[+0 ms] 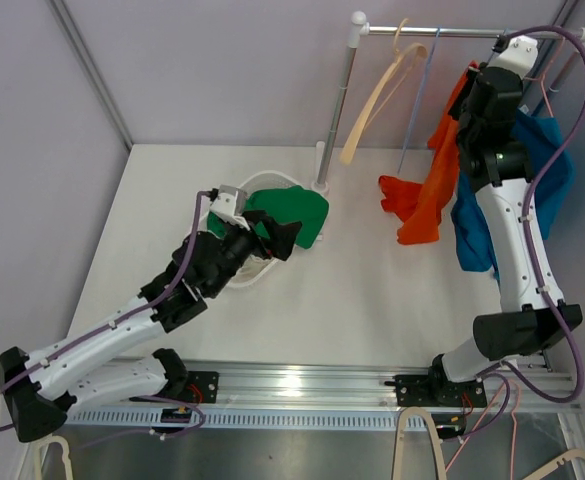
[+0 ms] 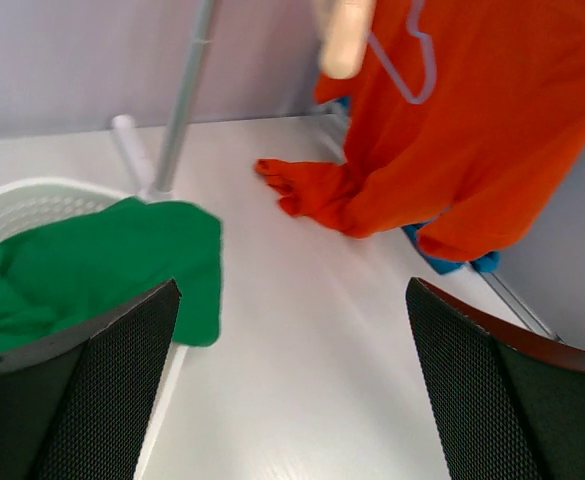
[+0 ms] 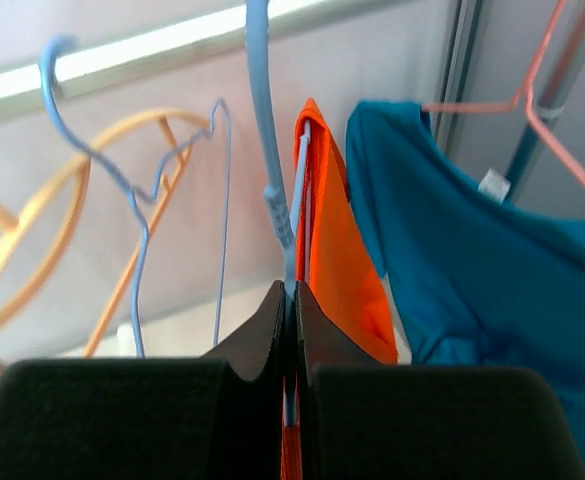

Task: Remove the t-shirt from the hanger

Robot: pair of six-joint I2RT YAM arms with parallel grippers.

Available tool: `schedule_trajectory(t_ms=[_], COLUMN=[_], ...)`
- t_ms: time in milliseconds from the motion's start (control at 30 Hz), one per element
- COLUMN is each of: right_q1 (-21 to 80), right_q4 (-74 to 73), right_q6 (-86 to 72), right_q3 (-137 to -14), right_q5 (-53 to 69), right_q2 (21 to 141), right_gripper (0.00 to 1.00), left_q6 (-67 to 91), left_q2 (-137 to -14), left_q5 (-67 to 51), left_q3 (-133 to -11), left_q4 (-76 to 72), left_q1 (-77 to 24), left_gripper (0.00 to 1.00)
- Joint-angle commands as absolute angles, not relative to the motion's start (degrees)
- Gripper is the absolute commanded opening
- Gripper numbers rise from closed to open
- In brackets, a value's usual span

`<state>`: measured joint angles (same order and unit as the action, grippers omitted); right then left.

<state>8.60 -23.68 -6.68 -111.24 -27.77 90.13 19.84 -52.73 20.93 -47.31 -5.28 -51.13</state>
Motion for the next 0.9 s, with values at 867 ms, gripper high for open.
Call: schedule_trajectory(t_ms=[867], right_q1=[16.61], right_q4=[-31.55], right_q6=[-20.66], right_q3=[-91.41], right_q5=[-14.5], right_q2=[65.04], right_gripper=[0.0], left_q6=[7.91], left_q2=[-89.65], left_q5=[0.44], left_q3=[-70.74], left_q4=[-24.6], left_q1=[-71.28], left_gripper=[0.99])
